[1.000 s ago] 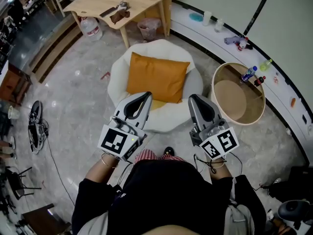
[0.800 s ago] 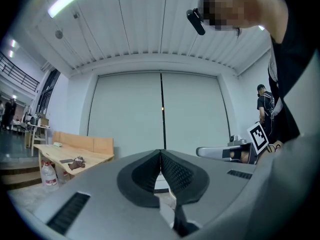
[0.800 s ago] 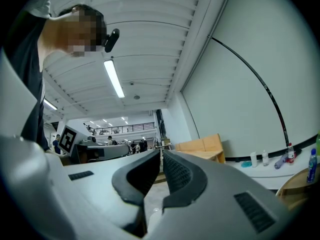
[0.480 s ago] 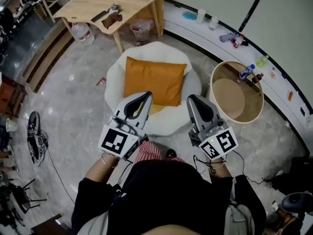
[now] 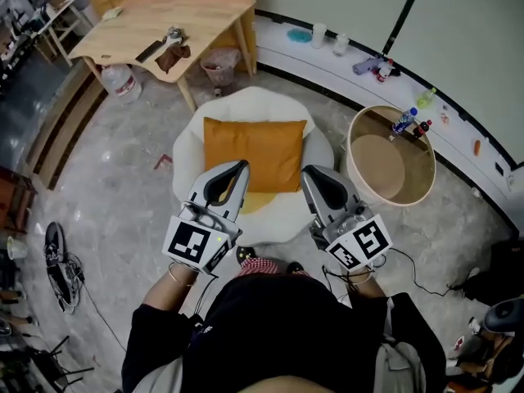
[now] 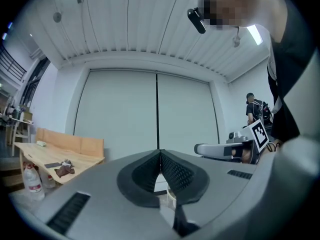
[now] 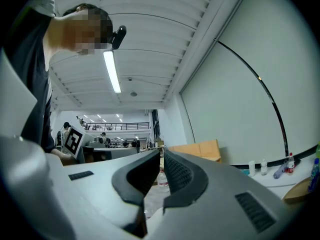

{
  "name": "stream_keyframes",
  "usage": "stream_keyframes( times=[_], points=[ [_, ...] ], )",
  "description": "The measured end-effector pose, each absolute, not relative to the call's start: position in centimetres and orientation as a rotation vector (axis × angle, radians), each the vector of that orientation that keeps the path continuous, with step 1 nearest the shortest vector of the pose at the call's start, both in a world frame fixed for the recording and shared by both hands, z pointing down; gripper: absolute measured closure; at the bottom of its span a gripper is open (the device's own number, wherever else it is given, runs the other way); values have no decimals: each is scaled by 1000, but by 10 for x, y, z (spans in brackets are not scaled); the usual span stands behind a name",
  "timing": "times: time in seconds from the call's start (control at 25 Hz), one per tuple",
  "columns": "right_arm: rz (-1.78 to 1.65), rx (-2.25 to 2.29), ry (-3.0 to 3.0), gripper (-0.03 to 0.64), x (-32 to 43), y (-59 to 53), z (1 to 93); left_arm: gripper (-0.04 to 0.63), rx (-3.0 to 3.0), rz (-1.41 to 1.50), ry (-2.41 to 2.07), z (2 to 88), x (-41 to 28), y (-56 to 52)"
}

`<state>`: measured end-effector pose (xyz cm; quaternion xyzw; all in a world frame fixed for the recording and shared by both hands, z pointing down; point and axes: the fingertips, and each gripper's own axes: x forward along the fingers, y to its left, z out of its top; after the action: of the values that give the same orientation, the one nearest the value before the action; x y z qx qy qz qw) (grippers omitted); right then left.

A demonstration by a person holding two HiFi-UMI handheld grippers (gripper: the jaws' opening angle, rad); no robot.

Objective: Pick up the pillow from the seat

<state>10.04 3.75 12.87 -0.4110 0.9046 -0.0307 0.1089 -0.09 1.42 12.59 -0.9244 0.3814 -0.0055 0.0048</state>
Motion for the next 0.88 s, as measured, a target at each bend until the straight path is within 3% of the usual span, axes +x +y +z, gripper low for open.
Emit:
stream_keyframes(
  times=[0.88],
  points=[
    [-130, -1324, 2655, 594, 5, -14, 142, 586, -2959, -5, 1123, 146, -92, -46]
  ],
)
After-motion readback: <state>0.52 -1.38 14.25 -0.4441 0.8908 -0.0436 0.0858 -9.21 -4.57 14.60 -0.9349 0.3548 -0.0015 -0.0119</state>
